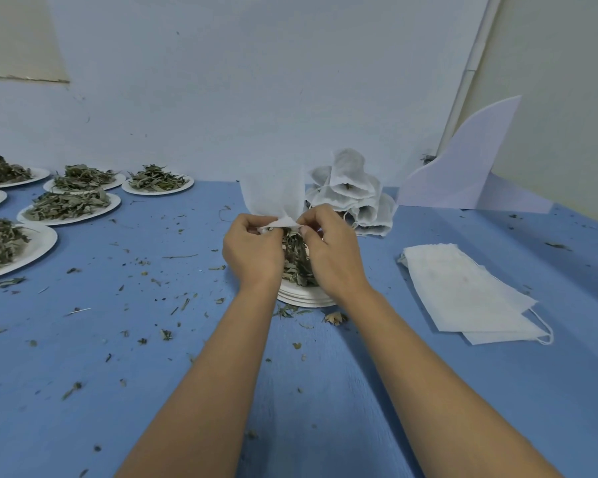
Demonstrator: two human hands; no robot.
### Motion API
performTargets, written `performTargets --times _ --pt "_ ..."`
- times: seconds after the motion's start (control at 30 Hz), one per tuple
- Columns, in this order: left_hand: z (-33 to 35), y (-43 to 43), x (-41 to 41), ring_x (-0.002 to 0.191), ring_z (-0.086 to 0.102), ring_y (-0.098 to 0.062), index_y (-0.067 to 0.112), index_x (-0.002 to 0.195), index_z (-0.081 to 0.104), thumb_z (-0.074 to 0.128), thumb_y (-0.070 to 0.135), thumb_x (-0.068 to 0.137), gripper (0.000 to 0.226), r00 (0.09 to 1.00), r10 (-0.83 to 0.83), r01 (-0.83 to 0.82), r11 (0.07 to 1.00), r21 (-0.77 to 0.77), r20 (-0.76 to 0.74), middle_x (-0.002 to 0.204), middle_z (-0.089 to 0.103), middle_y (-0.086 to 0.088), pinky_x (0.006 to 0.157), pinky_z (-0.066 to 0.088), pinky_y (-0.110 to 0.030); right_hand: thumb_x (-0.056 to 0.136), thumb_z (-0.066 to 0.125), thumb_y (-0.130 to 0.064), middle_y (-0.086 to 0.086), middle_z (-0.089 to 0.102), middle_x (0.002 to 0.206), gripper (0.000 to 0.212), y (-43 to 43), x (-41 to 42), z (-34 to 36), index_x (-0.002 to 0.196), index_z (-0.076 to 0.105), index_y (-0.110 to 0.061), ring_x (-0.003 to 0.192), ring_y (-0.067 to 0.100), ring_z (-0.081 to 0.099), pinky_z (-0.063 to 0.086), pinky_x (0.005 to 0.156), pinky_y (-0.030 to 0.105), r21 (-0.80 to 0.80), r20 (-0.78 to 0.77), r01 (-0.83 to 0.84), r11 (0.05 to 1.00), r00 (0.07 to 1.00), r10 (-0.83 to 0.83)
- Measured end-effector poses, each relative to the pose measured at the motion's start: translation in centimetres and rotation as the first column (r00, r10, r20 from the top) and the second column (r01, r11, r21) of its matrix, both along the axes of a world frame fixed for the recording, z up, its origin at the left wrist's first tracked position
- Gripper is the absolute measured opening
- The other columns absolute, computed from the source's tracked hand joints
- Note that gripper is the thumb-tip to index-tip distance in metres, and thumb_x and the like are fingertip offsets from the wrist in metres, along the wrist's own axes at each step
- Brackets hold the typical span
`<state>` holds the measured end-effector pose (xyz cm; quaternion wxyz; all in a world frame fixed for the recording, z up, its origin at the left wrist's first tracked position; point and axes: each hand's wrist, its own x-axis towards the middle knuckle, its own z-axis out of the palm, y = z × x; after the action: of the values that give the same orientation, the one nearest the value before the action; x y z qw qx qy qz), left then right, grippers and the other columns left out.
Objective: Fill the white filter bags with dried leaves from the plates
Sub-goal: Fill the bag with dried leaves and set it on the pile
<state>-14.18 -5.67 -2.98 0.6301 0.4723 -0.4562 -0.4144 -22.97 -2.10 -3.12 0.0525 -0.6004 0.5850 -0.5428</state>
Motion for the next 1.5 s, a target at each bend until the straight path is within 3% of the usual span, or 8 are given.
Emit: performTargets --times 0.37,0.57,0.67,0.83,1.0,1.1,1.23,1.5 --pt "0.1 -0.5 0.1 0.060 0.051 -0.002 0.025 0.076 0.057 0.070 0.012 0.081 0.018 0.994 -0.060 0.063 0.997 -0.040 0.087 0.069 0.054 0.009 0.047 0.036 -0.006 0.094 0.048 -0.009 -0.004 0.056 0.094 0.013 -0.5 0.7 0.1 0.089 0.054 -0.019 0.084 0.006 0.049 0.034 0.069 0.017 0.082 0.197 0.034 0.996 0.979 -0.050" --pt "0.4 -0.2 0.3 0.079 0.064 -0.013 0.031 0.084 0.063 0.057 0.011 0.085 0.021 0.930 -0.352 0.354 0.935 0.004 0.105 0.086 0.064 0.004 0.074 0.053 -0.028 0.092 0.052 -0.011 -0.001 0.062 0.085 0.015 -0.6 -0.8 1.0 0.082 0.058 -0.020 0.086 0.020 0.058 0.046 0.080 0.034 0.175 0.374 0.125 0.976 0.909 -0.184" --pt "0.6 -0.1 0.6 0.063 0.062 0.000 0.031 0.098 0.062 0.056 0.004 0.080 0.032 0.869 -0.453 0.464 0.886 -0.007 0.199 0.082 0.060 0.009 0.064 0.052 -0.020 0.092 0.052 -0.009 0.002 0.065 0.089 0.015 -0.5 -1.4 1.2 0.085 0.061 -0.018 0.086 0.021 0.063 0.054 0.082 0.040 0.220 0.481 0.089 0.971 0.857 -0.187" --pt "0.4 0.3 1.0 0.063 0.066 -0.001 0.033 0.110 0.058 0.074 -0.001 0.073 0.052 0.804 -0.541 0.558 0.830 -0.001 0.246 0.081 0.068 0.005 0.055 0.051 -0.015 0.092 0.051 -0.001 0.005 0.060 0.080 0.016 -0.5 -1.8 1.7 0.082 0.060 -0.009 0.064 0.008 0.061 0.055 0.057 0.018 0.196 0.677 0.025 0.980 0.719 -0.154" --pt "0.4 0.2 1.1 0.065 0.066 -0.001 0.031 0.097 0.067 0.084 0.020 0.067 0.036 0.868 -0.338 0.392 0.916 -0.083 0.364 0.077 0.069 0.005 0.059 0.049 -0.010 0.088 0.052 0.004 0.007 0.059 0.073 0.018 -0.3 -1.5 1.8 0.077 0.062 -0.006 0.061 0.012 0.060 0.056 0.058 0.022 0.197 0.701 -0.006 0.980 0.700 -0.136" --pt "0.3 -0.1 1.1 0.064 0.060 -0.002 0.030 0.082 0.066 0.084 0.024 0.067 0.024 0.906 -0.259 0.307 0.946 -0.100 0.334 0.073 0.062 0.011 0.059 0.047 -0.014 0.086 0.053 0.003 0.005 0.064 0.073 0.021 -0.1 -1.3 1.9 0.075 0.064 -0.012 0.062 0.014 0.065 0.057 0.064 0.026 0.203 0.630 -0.021 0.979 0.768 -0.115" --pt "0.1 -0.6 1.3 0.062 0.053 -0.006 0.028 0.071 0.058 0.085 0.027 0.065 0.028 0.934 -0.196 0.232 0.969 -0.090 0.298 0.066 0.056 0.010 0.059 0.042 -0.020 0.085 0.063 -0.012 -0.006 0.067 0.075 0.013 0.0 -0.9 1.7 0.079 0.068 -0.022 0.077 0.010 0.062 0.048 0.071 0.023 0.177 0.286 0.093 0.980 0.947 -0.142" --pt "0.2 -1.2 1.6 0.067 0.053 -0.010 0.022 0.072 0.055 0.076 0.018 0.072 0.022 0.966 -0.031 0.039 0.999 -0.027 0.257 0.070 0.055 0.009 0.057 0.038 -0.021 0.086 0.059 -0.008 -0.005 0.064 0.081 0.012 0.4 1.1 1.0 0.087 0.069 -0.014 0.083 0.014 0.058 0.045 0.075 0.027 0.055 0.004 0.036 0.998 0.999 -0.037"
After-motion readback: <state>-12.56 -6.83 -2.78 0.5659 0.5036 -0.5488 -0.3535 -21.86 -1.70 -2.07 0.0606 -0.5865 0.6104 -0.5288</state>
